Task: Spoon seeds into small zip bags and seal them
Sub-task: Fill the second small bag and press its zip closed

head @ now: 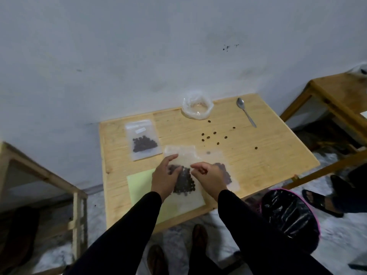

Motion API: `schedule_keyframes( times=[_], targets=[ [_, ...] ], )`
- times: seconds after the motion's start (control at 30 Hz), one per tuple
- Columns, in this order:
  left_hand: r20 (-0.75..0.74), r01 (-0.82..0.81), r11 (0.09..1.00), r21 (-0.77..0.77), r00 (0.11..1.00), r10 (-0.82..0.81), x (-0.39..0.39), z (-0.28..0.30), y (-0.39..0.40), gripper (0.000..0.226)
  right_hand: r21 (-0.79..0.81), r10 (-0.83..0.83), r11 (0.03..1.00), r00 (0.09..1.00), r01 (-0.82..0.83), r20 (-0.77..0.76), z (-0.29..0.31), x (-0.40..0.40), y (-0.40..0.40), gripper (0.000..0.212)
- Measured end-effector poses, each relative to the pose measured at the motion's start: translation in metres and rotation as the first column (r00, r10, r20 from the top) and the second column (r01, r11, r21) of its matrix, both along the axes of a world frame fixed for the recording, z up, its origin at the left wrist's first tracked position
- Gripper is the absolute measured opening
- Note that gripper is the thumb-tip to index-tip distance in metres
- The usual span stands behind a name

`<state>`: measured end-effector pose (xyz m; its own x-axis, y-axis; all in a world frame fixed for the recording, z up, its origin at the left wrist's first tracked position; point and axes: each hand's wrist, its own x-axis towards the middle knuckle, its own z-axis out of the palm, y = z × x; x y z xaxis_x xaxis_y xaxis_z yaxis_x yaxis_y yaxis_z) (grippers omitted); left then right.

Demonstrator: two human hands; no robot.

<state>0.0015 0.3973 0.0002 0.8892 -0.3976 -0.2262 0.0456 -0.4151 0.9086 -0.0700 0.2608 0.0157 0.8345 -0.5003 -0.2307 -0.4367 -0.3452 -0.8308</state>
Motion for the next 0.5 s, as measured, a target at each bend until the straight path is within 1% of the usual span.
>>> schedule_keyframes(
  times=[0.07,0.17,0.33,0.5],
  targets=[
    [0.009,-0.055,0.998,0.012,0.998,0.055,0.003,-0.002,0.02,0.038,-0.041,0.028,0.999,0.999,-0.029,-0.026,-0.008,0.005,0.015,0.018],
    [0.049,-0.139,0.99,0.033,0.989,0.138,0.004,-0.003,0.048,0.038,-0.11,-0.009,0.994,0.997,0.0,-0.083,-0.021,0.009,0.03,0.022],
    [0.017,-0.217,0.976,0.015,0.976,0.216,0.003,-0.012,0.085,0.037,-0.209,-0.024,0.978,0.982,-0.017,-0.189,-0.037,0.013,0.041,0.029],
    [-0.015,-0.264,0.965,0.012,0.964,0.264,0.0,-0.02,0.101,0.037,-0.256,-0.064,0.967,0.978,0.01,-0.2,-0.042,0.02,0.046,0.025]
  ],
)
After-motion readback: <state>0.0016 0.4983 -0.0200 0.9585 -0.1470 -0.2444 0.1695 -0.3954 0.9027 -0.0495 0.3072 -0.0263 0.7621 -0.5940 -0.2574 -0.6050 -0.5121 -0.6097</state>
